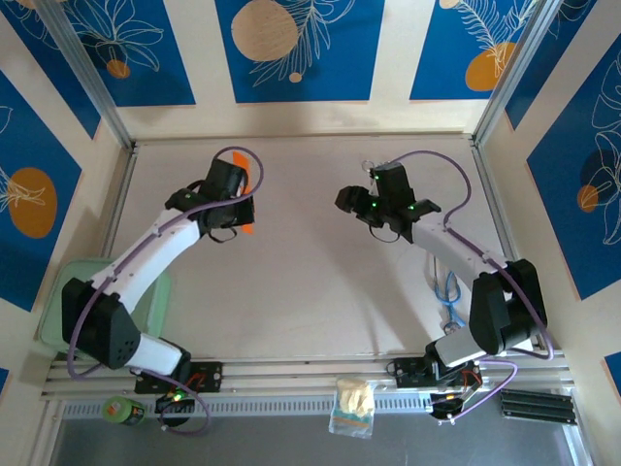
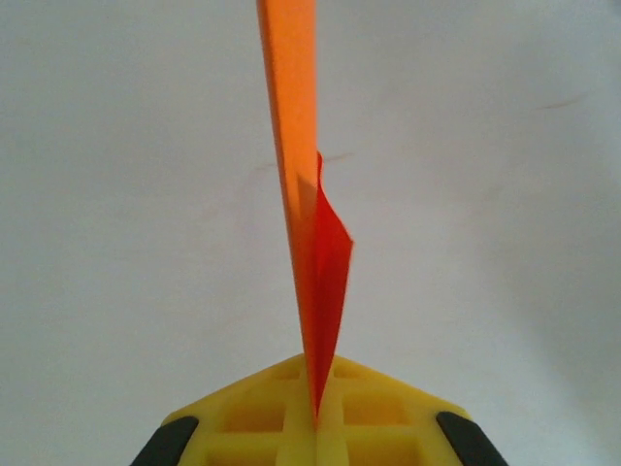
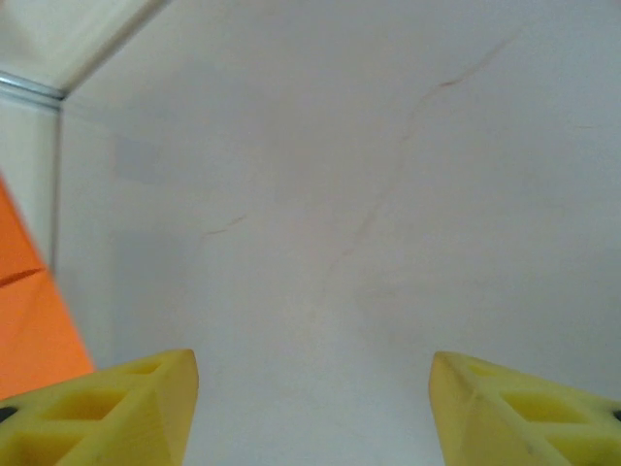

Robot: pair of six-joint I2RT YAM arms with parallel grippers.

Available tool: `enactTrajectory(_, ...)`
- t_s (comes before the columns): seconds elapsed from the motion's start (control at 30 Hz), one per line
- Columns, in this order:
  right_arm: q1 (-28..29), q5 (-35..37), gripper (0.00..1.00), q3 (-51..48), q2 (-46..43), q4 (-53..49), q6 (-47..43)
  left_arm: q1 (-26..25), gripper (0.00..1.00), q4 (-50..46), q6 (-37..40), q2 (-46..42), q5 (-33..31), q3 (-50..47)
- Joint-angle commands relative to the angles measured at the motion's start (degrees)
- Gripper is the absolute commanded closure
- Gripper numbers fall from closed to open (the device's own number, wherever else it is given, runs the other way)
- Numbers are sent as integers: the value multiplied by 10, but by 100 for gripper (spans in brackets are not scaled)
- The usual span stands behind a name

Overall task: Fold a paper plane with a square sheet of paper (pick it up from the middle)
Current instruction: Turn over the paper at the center of the table, then move the paper to the center of the table.

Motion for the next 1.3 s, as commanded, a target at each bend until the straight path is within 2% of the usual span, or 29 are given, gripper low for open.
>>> enactTrajectory(0.0,-11,45,35,-18,-27,-29,-23,-31,93,-156,71,61,-173,42)
enactTrajectory(0.1,-22,51,34,-29,-38,-30,-14,-57,94,-198,55,125,-257,78)
enactTrajectory(0.2,-30,52,34,-39,-46,-28,-10,-72,94,-196,35,175,-268,92)
enactTrajectory(0.33,-41,57,35,-42,-48,-36,-1,-101,94,-162,11,232,-223,102)
enactTrajectory(0.4,-43,59,35,-43,-48,-39,3,-108,89,-145,-11,254,-181,104)
enactTrajectory(0.47,-47,60,36,-43,-48,-46,16,-109,81,-95,-25,255,-111,85)
enactTrajectory(0.67,-57,16,39,-47,-34,-34,35,-80,49,57,-56,200,71,4)
enactTrajectory(0.83,-23,-30,41,-12,22,-22,28,-24,32,153,-84,109,178,-67)
enactTrajectory(0.97,37,-65,45,38,93,-14,22,42,22,199,-121,26,190,-146)
enactTrajectory(1.17,140,-121,53,156,226,-14,18,124,0,185,-134,-96,115,-234)
enactTrajectory(1.27,177,-140,56,226,293,-31,4,150,1,180,-136,-146,99,-262)
